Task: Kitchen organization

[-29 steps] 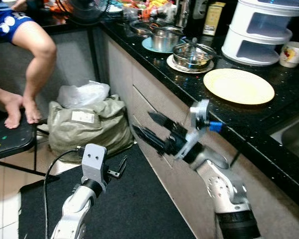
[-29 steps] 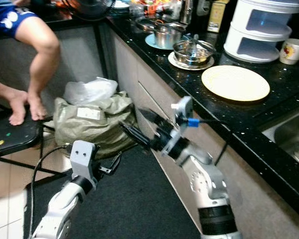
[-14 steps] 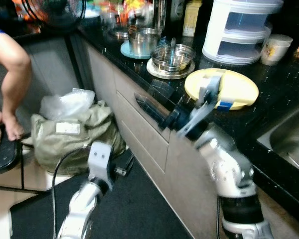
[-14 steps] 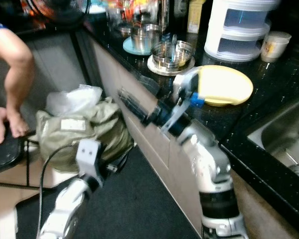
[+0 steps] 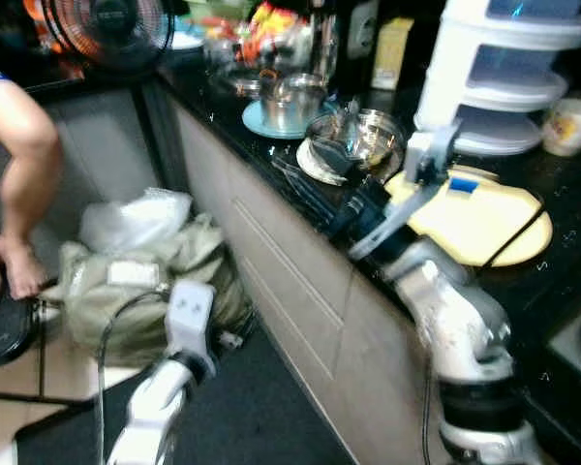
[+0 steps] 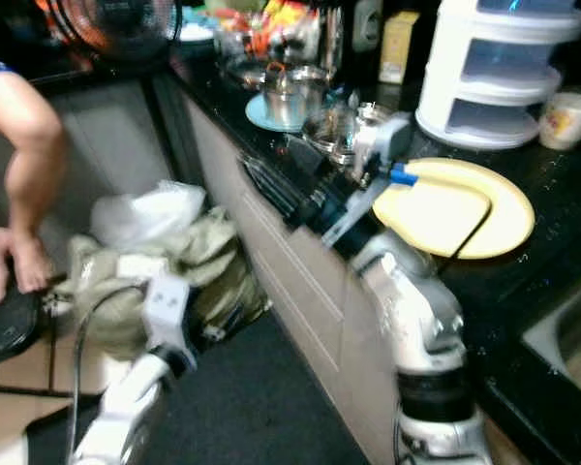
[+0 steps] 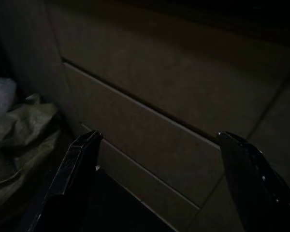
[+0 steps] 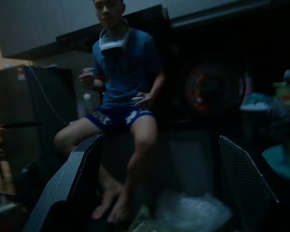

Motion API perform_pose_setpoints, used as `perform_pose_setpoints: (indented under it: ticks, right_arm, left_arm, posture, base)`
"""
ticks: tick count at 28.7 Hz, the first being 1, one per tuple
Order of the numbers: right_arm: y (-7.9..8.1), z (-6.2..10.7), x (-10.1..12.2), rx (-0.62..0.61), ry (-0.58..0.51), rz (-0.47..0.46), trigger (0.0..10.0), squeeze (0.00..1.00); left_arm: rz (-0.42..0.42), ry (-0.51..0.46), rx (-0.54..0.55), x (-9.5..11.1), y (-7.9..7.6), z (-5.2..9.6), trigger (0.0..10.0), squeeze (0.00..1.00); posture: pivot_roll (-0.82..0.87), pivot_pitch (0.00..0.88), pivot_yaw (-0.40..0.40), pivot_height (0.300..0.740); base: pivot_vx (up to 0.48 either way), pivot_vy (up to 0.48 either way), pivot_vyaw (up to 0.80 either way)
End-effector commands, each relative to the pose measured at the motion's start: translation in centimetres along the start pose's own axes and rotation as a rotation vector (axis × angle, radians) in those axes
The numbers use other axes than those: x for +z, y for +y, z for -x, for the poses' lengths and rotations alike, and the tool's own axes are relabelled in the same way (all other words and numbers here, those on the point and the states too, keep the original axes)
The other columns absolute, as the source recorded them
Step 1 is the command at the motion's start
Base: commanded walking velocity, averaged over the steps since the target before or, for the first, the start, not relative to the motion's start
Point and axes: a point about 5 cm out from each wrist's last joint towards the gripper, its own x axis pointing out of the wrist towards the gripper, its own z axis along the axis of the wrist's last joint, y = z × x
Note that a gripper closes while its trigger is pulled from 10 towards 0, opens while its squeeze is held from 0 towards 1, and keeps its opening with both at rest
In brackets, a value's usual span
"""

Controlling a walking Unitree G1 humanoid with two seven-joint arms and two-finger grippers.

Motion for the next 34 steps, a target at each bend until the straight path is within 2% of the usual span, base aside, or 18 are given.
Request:
perform_pose_setpoints:
  ticks: [1,9,17,21,23,25,29,31,34]
  right_arm:
    - [0.4,-0.4,0.5,0.02,-0.015,0.002,10.0,0.0]
    - [-1.6,0.2,2.4,-0.043,0.009,0.11,10.0,0.0]
    - [-2.6,1.3,3.7,-0.042,0.08,0.259,10.0,0.0]
    - [-2.8,1.6,4.1,-0.028,0.096,0.297,10.0,0.0]
    - [-2.5,2.3,4.6,0.045,0.147,0.336,10.0,0.0]
    - [-2.4,2.4,4.6,0.062,0.159,0.344,10.0,0.0]
    - [-0.8,4.3,3.6,0.26,0.357,0.426,10.0,0.0]
    - [-0.7,4.5,3.6,0.276,0.374,0.431,10.0,0.0]
    - [-0.3,5.4,2.9,0.336,0.472,0.471,10.0,0.0]
  left_arm:
    - [-0.007,0.011,0.012,-0.2,0.5,0.3,10.0,0.0]
    - [0.003,0.01,0.019,-0.3,0.5,0.3,10.0,0.0]
    - [0.0,0.012,0.01,-0.3,0.5,0.3,10.0,0.0]
    - [0.001,0.014,0.008,-0.3,0.5,0.3,10.0,0.0]
    - [0.002,0.014,0.006,-0.3,0.5,0.4,10.0,0.0]
    - [0.002,0.015,0.006,-0.3,0.5,0.4,10.0,0.0]
    - [0.006,0.016,0.003,-0.4,0.4,0.3,10.0,0.0]
    - [0.006,0.016,0.003,-0.3,0.4,0.3,10.0,0.0]
    - [0.007,0.016,0.003,-0.4,0.4,0.3,10.0,0.0]
  posture:
    - [0.07,0.0,-0.019,0.74]
    - [0.07,0.0,-0.021,0.74]
    - [0.07,0.0,-0.02,0.74]
    - [0.07,0.0,-0.02,0.74]
    - [0.07,0.0,-0.018,0.74]
    - [0.07,0.0,-0.018,0.74]
    - [0.07,0.0,-0.02,0.74]
    - [0.07,0.0,-0.02,0.74]
    - [0.07,0.0,-0.02,0.74]
  base:
    - [0.401,0.0,0.0]
    - [0.093,0.0,0.0]
    - [0.0,0.0,-0.75]
    - [0.0,0.0,-0.79]
    - [0.0,0.0,-0.35]
    - [0.0,0.0,0.0]
    - [0.0,0.0,0.0]
    - [0.0,0.0,0.0]
    - [0.0,0.0,0.0]
